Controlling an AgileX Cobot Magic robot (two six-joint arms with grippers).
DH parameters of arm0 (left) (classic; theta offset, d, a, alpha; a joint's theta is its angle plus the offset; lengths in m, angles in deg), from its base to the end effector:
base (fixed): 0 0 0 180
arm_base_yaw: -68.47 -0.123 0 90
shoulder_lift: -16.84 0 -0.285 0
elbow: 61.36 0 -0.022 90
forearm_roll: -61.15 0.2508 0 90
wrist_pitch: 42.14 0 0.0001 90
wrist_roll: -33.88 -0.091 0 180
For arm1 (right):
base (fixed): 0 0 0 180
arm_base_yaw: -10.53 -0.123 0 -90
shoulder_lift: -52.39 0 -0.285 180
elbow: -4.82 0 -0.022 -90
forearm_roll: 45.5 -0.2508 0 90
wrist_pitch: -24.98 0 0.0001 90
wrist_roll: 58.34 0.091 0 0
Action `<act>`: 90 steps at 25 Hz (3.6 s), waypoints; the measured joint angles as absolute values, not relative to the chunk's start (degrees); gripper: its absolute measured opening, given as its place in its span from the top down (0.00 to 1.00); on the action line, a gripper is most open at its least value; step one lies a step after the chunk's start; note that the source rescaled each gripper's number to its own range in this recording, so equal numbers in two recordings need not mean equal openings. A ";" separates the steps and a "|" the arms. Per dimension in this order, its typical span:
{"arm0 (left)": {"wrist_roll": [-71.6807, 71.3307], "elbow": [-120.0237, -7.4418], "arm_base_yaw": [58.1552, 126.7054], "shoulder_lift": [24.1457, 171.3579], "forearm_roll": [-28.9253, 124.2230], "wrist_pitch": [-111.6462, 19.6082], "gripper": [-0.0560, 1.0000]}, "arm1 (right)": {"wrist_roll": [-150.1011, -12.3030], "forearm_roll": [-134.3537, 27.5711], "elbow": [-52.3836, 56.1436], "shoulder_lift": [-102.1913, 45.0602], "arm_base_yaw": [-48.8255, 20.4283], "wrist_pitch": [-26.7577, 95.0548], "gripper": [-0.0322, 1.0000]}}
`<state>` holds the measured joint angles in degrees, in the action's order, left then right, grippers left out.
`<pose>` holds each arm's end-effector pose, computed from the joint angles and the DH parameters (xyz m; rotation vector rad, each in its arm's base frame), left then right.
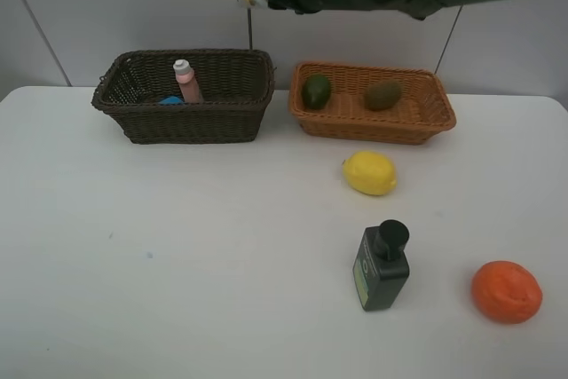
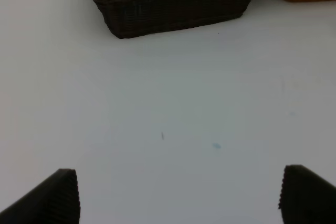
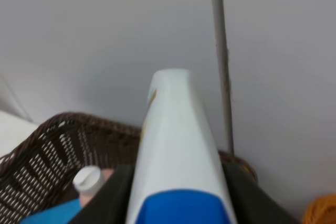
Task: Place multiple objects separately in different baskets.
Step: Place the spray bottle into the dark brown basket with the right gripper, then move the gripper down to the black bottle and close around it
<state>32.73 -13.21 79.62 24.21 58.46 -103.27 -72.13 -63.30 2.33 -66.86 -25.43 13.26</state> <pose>-0.0077 -0.0023 0.2788 0.2212 2.0270 -0.1656 0.3761 0.2659 0.2539 -0.4760 1.8018 0.4249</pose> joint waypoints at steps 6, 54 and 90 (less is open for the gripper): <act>32.73 -13.21 79.62 24.21 58.46 -103.27 0.00 | -70.47 -59.92 2.33 -77.20 -26.54 2.05 0.96; 32.73 -13.21 79.62 24.21 58.35 -103.23 0.00 | -39.86 -49.15 14.36 -41.28 -35.76 94.86 0.02; 32.73 -13.21 79.62 24.21 58.35 -103.23 0.00 | -32.03 -36.10 30.79 -51.02 -36.55 74.26 0.02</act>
